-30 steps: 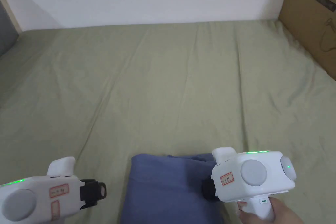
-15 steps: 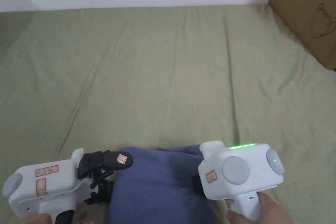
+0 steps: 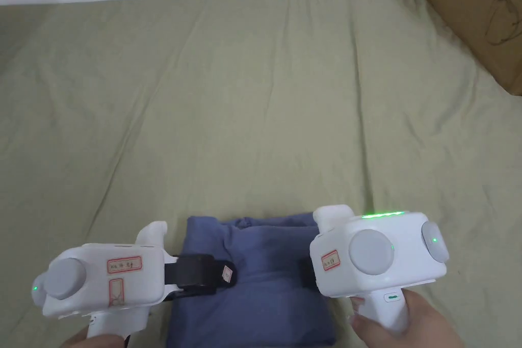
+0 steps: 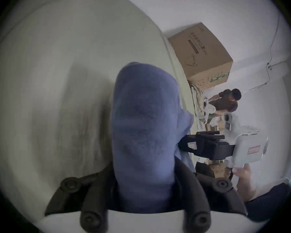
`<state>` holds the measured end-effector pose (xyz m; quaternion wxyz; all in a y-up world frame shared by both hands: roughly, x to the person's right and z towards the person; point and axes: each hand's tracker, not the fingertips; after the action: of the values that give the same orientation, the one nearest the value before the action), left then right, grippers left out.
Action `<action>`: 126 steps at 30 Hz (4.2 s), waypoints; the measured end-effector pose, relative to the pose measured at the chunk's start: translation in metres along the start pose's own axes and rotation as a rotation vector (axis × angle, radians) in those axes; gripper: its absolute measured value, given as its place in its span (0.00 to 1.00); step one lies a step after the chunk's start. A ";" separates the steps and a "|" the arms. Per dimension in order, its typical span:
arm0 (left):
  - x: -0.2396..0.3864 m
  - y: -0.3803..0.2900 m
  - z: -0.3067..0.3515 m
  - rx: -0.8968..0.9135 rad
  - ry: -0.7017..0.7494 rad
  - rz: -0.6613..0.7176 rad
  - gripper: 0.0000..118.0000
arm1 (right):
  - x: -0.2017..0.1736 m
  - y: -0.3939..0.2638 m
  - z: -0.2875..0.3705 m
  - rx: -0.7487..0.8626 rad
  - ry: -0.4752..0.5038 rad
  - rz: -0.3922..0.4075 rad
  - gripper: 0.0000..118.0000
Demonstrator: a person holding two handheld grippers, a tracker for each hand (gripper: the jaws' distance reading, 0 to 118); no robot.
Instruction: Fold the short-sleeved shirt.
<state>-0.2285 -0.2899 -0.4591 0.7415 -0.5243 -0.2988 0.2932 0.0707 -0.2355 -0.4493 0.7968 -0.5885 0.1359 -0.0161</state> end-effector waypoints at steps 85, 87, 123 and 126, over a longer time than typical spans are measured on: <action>0.311 -0.080 0.144 1.149 0.809 -0.560 1.00 | -0.024 -0.069 0.283 1.254 -0.279 0.065 1.00; 0.310 -0.080 0.145 1.151 0.811 -0.561 1.00 | -0.026 -0.068 0.284 1.254 -0.280 0.073 1.00; 0.313 -0.080 0.153 1.119 0.694 -0.555 1.00 | -0.037 -0.059 0.282 1.202 -0.240 0.061 1.00; 0.313 -0.080 0.152 1.125 0.704 -0.561 1.00 | -0.037 -0.059 0.281 1.203 -0.235 0.057 1.00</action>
<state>-0.1297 0.0132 -0.2990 0.9990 -0.0298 0.0307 0.0151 0.1095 0.0151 -0.3106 0.9991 -0.0297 0.0300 -0.0036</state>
